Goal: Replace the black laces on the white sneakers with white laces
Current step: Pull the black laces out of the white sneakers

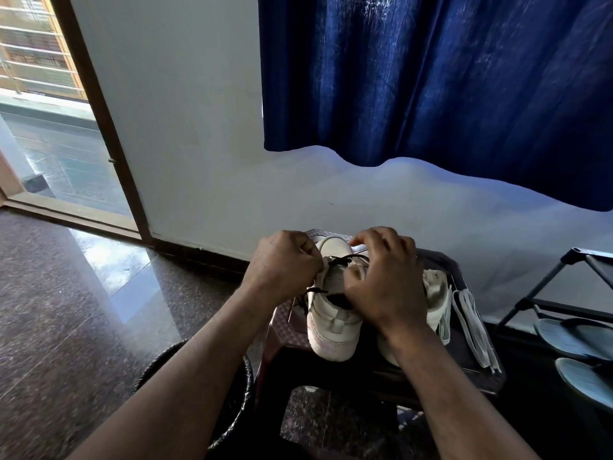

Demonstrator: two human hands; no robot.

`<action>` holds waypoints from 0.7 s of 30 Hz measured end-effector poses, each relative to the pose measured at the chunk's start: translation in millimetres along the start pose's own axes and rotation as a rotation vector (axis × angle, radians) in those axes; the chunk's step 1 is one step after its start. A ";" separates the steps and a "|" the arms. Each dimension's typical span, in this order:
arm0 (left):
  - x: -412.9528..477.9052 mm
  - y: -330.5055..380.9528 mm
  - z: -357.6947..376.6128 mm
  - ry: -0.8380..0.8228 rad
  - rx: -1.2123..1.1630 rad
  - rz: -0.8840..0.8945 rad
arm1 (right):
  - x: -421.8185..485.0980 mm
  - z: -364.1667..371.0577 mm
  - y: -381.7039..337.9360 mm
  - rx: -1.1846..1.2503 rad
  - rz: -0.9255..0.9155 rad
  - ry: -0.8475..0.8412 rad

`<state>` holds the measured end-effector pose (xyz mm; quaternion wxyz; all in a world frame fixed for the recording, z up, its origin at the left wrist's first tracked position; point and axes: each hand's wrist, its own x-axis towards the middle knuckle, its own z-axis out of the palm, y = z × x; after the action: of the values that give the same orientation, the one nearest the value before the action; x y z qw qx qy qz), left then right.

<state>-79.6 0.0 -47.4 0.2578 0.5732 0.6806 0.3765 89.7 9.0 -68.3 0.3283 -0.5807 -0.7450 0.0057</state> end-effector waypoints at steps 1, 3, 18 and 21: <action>-0.3 0.8 -0.3 0.001 -0.007 -0.001 | -0.9 0.5 -1.9 -0.049 -0.037 -0.046; -0.5 1.3 0.2 0.006 -0.020 -0.002 | -0.7 3.4 -2.9 -0.117 -0.075 -0.085; 0.2 -1.7 1.7 0.014 -0.003 0.030 | 4.9 -1.2 2.1 0.121 0.052 0.097; 0.4 -3.9 3.0 0.019 0.003 0.046 | 2.7 4.5 1.0 -0.106 -0.065 -0.077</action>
<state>-79.5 0.8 -52.2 0.2418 0.5852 0.6704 0.3869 88.0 13.3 -70.9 0.2681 -0.5720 -0.7749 -0.0221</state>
